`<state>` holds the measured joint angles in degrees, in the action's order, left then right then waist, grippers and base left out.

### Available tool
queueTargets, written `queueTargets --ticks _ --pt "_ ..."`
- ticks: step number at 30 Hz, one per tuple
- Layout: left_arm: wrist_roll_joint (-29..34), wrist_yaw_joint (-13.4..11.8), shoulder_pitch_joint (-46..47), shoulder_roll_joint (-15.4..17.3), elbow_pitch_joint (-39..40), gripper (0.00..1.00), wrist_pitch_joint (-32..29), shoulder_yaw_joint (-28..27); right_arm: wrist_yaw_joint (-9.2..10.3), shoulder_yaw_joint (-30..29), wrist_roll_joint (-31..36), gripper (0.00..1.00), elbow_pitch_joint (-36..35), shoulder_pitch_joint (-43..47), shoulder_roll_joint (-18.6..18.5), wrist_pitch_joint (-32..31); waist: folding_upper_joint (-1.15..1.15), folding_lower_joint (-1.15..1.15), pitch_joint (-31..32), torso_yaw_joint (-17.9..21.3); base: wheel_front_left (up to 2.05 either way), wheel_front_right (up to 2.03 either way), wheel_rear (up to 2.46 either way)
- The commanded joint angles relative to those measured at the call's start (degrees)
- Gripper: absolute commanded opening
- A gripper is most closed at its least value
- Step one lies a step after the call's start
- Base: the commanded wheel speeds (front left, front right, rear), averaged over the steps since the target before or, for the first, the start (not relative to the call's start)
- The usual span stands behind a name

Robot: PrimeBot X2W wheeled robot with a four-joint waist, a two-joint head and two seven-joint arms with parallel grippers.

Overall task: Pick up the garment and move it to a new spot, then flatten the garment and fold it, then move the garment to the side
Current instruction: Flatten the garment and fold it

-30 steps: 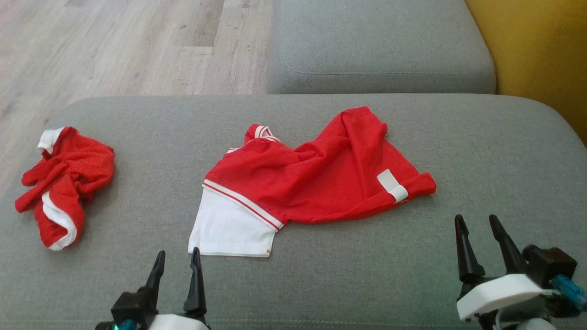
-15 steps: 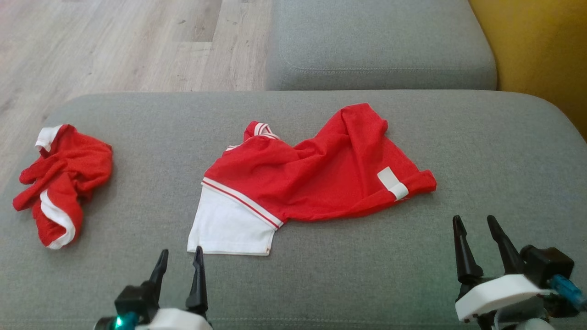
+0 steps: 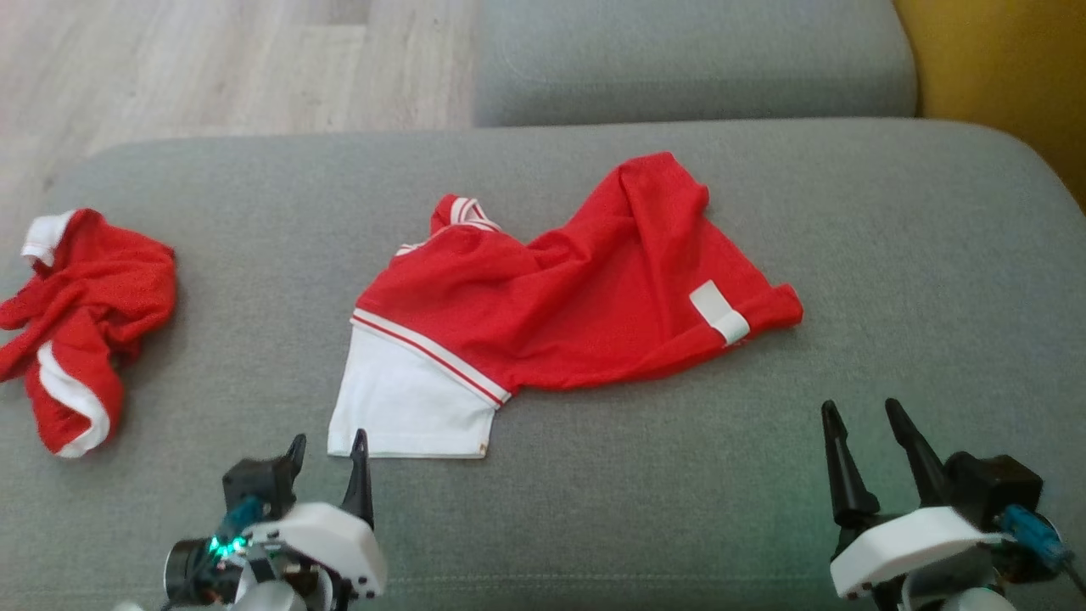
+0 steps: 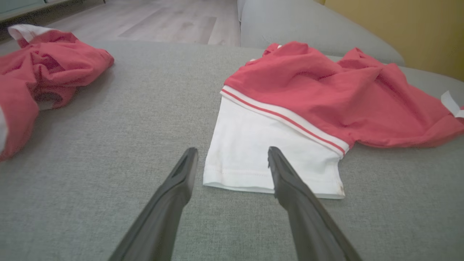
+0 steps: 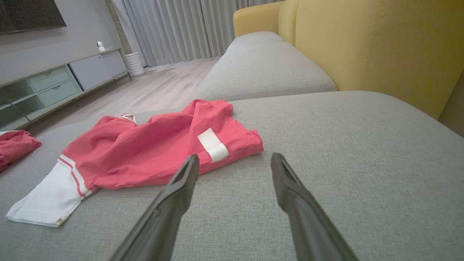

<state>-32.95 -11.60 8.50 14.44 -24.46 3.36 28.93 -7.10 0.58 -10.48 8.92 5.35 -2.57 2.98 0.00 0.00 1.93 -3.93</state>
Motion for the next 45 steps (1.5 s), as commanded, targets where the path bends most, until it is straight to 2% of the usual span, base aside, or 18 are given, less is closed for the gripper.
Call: queueTargets --ticks 1,11,19,27,28,29,30,31,38,45 --pt "-0.3 -0.1 4.3 0.5 0.5 1.00 -0.4 -1.9 -0.39 1.6 0.6 1.00 -2.2 -2.5 -0.3 -0.2 0.00 0.00 -0.8 0.6 0.00 0.00 0.00" --pt "-3.0 -0.9 10.0 -1.3 -9.7 1.00 -2.6 -4.0 -0.39 2.8 1.1 1.00 -2.3 -4.3 -0.3 -0.4 0.00 0.00 -4.4 3.1 0.00 0.00 0.00" --pt "-3.6 -3.5 13.5 -2.5 -16.6 1.00 -3.3 -4.9 -0.39 3.1 1.4 1.00 -2.6 -5.8 -0.3 -0.3 0.00 0.00 -6.4 5.2 0.00 0.00 0.00" --pt "-4.3 -2.5 14.6 -3.0 -19.9 1.00 -5.7 -4.0 -0.39 3.2 1.1 1.00 -2.9 -6.3 -0.3 0.0 0.00 0.00 -7.5 6.1 0.00 0.00 0.00" --pt "-4.3 -2.3 14.7 -3.2 -20.1 0.97 -5.8 -3.8 -0.39 3.2 1.0 1.00 -2.9 -6.4 -0.3 0.1 0.00 0.00 -7.5 6.1 0.00 0.00 0.00" --pt "-4.2 -2.2 14.8 -3.4 -20.2 0.50 -5.8 -3.6 -0.39 3.2 1.0 1.00 -2.8 -6.5 -0.3 0.1 0.00 0.00 -7.6 6.1 0.00 0.00 0.00" --pt "-4.2 -1.9 14.9 -3.5 -20.3 0.22 -5.7 -3.4 -0.39 3.2 1.0 1.00 -2.8 -6.7 -0.3 0.0 0.00 0.00 -7.6 6.1 0.00 0.00 0.00" --pt "-4.2 -1.6 15.0 -3.7 -20.4 0.00 -5.6 -3.2 -0.39 3.2 1.0 1.00 -2.7 -6.8 -0.3 0.0 0.00 0.00 -7.6 6.0 0.00 0.00 0.00" --pt "-4.0 -0.4 15.6 -4.8 -19.8 0.00 -3.0 -2.6 -0.39 3.0 2.2 1.00 -1.3 -9.0 -0.3 -1.6 0.00 0.00 -7.6 5.0 0.00 0.00 0.00" --pt "-3.4 0.0 16.6 -5.5 -15.6 0.00 2.9 -2.7 -0.39 0.7 4.3 1.00 4.8 -18.0 -0.3 -7.0 0.00 0.00 -8.2 2.2 0.00 0.00 0.00"
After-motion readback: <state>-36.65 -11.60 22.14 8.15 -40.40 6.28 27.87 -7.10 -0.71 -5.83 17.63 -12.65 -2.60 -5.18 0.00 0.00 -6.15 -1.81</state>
